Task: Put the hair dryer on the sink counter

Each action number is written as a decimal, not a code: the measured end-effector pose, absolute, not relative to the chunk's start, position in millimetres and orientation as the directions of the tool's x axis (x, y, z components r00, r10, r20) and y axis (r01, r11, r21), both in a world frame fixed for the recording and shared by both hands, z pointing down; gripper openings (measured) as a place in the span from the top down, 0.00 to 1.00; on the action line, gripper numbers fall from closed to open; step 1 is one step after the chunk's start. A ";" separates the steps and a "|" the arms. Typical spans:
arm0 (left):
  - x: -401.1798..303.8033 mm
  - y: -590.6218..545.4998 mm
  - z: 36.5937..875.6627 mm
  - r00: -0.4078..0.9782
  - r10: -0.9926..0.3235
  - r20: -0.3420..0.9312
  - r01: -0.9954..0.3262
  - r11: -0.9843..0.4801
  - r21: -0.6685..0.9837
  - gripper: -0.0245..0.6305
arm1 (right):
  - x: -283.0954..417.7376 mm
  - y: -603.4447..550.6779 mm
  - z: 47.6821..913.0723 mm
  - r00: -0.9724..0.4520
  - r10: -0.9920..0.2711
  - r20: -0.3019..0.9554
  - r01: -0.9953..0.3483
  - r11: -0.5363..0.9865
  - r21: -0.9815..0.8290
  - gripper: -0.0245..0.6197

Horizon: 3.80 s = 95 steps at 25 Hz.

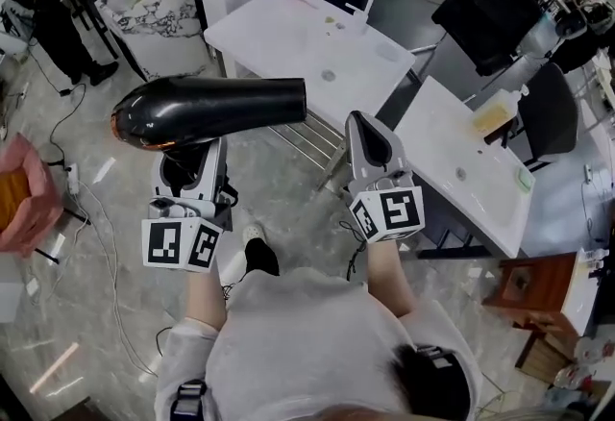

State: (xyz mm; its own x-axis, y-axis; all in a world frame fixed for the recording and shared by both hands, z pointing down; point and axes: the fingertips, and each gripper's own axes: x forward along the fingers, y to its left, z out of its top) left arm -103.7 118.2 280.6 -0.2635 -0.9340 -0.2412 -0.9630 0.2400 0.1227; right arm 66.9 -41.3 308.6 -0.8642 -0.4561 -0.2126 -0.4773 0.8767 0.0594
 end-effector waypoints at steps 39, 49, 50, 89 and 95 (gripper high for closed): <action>-379.7 -119.9 274.0 -0.086 -0.977 -0.194 -0.991 0.064 0.117 0.56 | -175.0 -245.7 306.0 -0.779 -0.596 -0.195 -0.614 0.788 0.047 0.95; -414.0 -230.3 269.7 -0.031 -0.988 -0.154 -0.993 0.013 0.114 0.56 | -214.8 -347.7 292.4 -0.781 -0.582 -0.228 -0.602 0.798 0.026 0.95; -414.7 -241.7 271.2 -0.019 -0.989 -0.146 -0.993 0.002 0.115 0.56 | -216.5 -355.8 292.6 -0.780 -0.582 -0.230 -0.602 0.798 0.020 0.95; -432.3 -521.9 549.2 0.325 -0.756 0.569 -0.943 -0.215 0.253 0.57 | -224.3 -478.4 371.2 -0.559 -0.829 -0.018 -0.828 0.559 -0.044 0.95; -430.6 -537.4 591.1 0.357 -0.685 0.635 -0.932 -0.220 0.287 0.57 | -216.2 -485.4 379.0 -0.492 -0.870 0.014 -0.870 0.491 -0.041 0.95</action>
State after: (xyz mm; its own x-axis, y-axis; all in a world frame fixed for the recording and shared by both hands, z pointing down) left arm -430.6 -537.4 591.1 0.3569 -0.6847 0.6354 -0.9324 -0.2196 0.2871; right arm -216.2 -485.4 379.0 -0.4920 -0.8705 0.0143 -0.8701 0.4912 -0.0411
